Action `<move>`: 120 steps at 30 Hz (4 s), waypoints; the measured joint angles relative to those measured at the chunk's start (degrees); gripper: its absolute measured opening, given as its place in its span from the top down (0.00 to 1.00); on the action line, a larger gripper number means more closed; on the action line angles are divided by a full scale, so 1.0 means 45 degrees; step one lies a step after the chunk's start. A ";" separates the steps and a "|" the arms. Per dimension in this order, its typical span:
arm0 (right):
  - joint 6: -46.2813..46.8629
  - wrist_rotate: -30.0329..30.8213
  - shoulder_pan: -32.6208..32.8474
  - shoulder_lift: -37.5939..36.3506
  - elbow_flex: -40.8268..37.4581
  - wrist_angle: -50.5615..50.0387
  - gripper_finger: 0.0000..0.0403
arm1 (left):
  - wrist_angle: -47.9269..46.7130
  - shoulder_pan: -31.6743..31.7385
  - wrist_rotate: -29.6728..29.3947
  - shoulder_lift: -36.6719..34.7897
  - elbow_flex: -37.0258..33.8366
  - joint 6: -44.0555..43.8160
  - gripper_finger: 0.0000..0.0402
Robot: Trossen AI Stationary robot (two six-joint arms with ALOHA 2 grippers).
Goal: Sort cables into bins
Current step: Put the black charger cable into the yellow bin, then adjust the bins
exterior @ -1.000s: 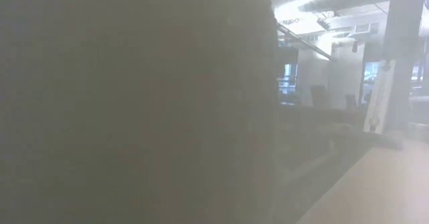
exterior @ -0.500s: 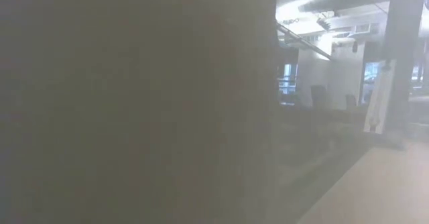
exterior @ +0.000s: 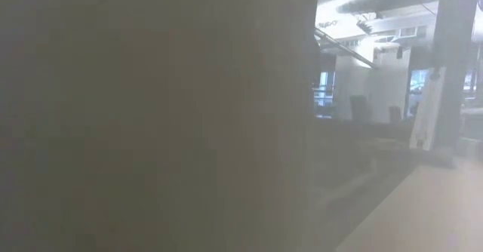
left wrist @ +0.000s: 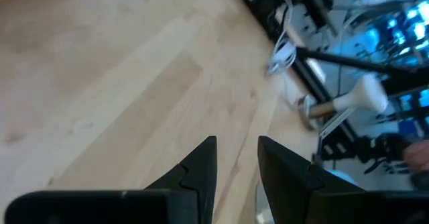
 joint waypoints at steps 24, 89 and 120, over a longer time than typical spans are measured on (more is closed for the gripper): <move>-0.0329 0.0104 0.1168 0.2563 0.0579 0.1484 0.95 | 0.1278 0.1338 0.1595 -0.0001 0.0000 0.0182 0.72; 0.4555 -0.1667 0.3708 -0.1061 0.1282 -0.1645 0.99 | 0.2417 0.5076 0.4332 0.3907 -0.0005 -0.0111 0.99; 0.6688 0.0360 0.4651 -0.2855 0.1287 -0.1808 1.00 | 0.1795 0.5882 0.4898 0.8444 0.3209 0.0946 1.00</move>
